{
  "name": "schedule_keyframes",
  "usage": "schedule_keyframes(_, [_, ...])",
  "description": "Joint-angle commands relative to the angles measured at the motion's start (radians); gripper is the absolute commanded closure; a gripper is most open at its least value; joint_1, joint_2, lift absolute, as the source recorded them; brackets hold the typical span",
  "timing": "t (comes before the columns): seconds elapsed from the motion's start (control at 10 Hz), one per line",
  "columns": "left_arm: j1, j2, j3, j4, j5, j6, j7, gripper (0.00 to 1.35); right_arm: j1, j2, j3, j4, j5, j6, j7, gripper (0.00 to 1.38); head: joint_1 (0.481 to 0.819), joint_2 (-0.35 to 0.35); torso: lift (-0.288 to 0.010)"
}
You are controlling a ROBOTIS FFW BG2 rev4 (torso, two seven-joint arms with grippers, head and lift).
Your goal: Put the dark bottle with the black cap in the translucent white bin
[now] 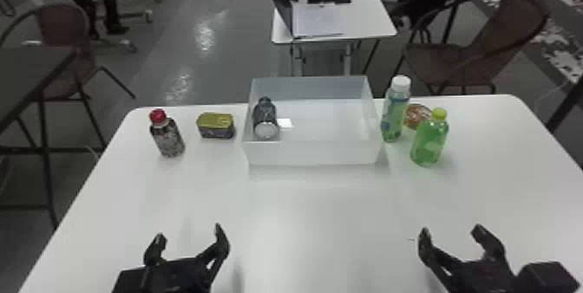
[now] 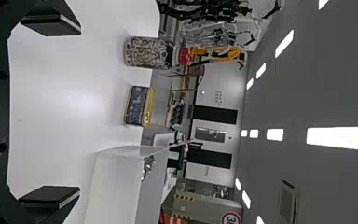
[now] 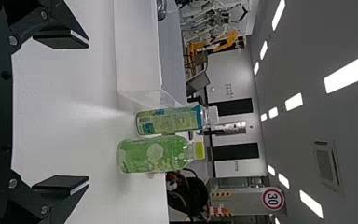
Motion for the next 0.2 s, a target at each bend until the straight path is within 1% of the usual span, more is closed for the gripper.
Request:
schedule_keyframes(0.0, [-0.002, 0.004, -0.006, 0.003, 0.004, 0.001, 0.001, 0.1, 0.002, 0.001, 0.0, 0.004, -0.003, 0.0, 0.0, 0.25, 0.695, 0.102, -0.093])
schedule_keyframes(0.1, [-0.006, 0.006, -0.012, 0.009, 0.02, 0.002, 0.003, 0.1, 0.0, 0.001, 0.0, 0.004, -0.002, 0.0, 0.0, 0.25, 0.695, 0.102, -0.093])
